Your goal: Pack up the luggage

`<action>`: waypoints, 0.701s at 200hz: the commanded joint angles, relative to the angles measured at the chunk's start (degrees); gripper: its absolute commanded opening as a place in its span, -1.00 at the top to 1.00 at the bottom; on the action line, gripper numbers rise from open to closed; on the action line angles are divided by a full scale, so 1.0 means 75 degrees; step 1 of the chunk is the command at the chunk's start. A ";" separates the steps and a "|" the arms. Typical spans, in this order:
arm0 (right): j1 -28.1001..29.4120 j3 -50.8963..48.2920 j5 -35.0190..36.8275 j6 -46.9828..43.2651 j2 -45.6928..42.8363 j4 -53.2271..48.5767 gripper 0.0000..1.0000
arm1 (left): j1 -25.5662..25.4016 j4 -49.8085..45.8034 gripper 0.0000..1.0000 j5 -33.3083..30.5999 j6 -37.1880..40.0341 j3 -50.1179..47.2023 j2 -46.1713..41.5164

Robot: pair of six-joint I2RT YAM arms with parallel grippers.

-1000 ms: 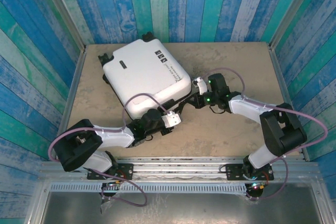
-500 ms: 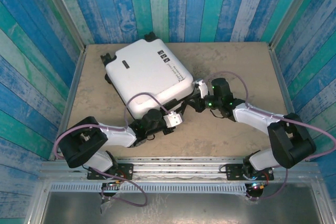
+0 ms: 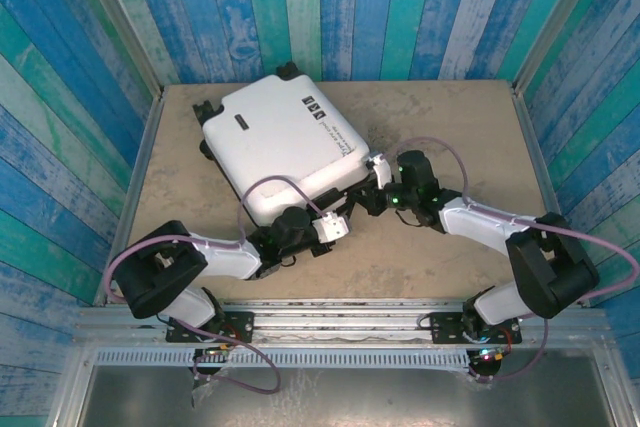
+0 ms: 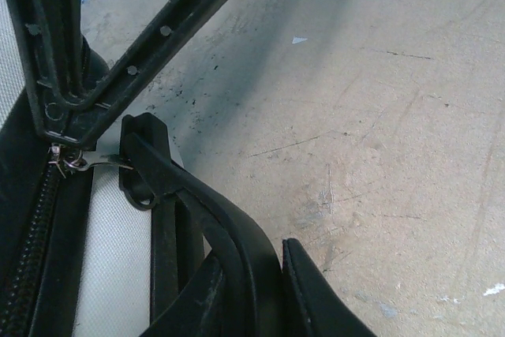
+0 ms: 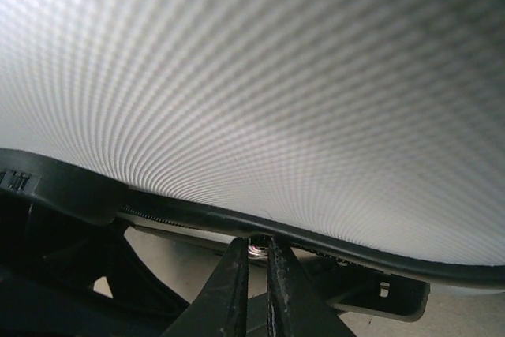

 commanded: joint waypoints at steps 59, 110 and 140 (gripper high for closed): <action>0.1191 0.0481 -0.0480 0.0622 0.1142 0.1136 0.78 | -0.0355 0.1163 1.00 0.3375 -0.1676 0.0385 0.0817; 0.1357 0.0329 -0.1176 0.0841 0.1125 0.1489 0.77 | -0.0227 0.1146 1.00 0.3424 -0.1529 0.0436 0.0825; 0.1348 0.0166 -0.0799 0.0680 0.0712 0.1070 0.76 | -0.0203 0.1133 1.00 0.3450 -0.1471 0.0506 0.0822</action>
